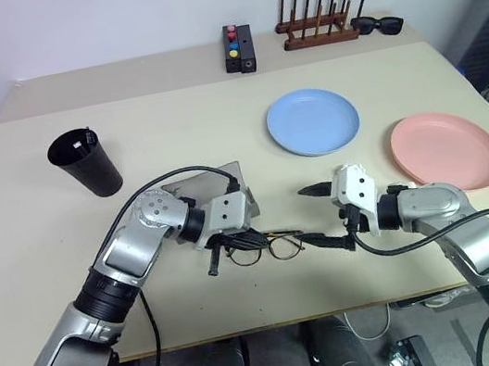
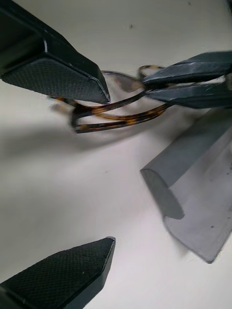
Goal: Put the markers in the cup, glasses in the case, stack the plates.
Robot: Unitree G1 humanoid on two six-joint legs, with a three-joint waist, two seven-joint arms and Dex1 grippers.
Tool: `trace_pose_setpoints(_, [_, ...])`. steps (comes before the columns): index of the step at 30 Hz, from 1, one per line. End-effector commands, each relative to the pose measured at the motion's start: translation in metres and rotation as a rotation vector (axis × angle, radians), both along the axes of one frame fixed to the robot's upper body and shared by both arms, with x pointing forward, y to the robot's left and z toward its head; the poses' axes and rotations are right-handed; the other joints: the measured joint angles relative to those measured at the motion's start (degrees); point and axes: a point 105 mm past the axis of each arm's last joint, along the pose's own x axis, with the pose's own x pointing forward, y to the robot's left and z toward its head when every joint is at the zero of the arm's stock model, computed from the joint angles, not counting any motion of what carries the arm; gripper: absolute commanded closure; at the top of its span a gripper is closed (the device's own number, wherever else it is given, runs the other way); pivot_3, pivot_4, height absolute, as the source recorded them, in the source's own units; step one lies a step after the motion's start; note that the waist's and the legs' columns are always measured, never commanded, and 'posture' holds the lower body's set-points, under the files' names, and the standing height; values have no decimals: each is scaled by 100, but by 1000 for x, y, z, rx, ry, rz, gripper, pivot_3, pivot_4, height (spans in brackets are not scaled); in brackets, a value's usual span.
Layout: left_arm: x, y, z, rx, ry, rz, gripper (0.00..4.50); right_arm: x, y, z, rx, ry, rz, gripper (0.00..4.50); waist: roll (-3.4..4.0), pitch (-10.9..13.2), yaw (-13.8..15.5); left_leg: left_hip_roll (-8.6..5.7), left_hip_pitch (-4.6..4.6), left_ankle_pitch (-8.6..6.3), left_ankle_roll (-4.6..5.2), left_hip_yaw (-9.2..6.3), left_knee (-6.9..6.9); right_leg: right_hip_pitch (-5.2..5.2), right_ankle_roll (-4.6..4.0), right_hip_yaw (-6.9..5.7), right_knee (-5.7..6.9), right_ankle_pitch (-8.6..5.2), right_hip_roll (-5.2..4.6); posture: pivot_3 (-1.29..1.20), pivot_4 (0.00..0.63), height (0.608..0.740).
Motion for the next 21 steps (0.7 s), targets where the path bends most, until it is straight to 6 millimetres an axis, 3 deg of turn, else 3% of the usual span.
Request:
trace_pose_setpoints(1, [-2,6,18,-45,-24,3,4441,8,-16,21,-10,-82,-41,0,0,0,0,0,0,0,0,0,0,0,0,0,0,0,0,0,150,739])
trace_pose_setpoints(7, [-3,27,55,-130,-61,47,4441,5,-32,27,-18,-63,-48,0,2,2,-14,1,0,-2,4,0,1,-1,0,0,1,0,0,0,150,739])
trace_pose_setpoints(13, [35,64,78,-119,-190,251,4441,-2,-5,19,21,-40,36,0,1,2,-7,1,-1,-2,4,0,3,0,3,-1,0,-3,1,0,150,739])
trace_pose_setpoints(17, [51,81,77,-73,-222,322,4441,-2,12,16,53,-32,71,0,2,3,-17,0,-1,-3,4,1,3,0,8,0,0,1,0,0,150,739])
trace_pose_setpoints(21, [58,83,59,-19,-200,333,4441,0,20,15,68,-33,89,0,2,3,-10,0,-3,-3,4,2,4,0,9,0,-1,4,0,0,150,739])
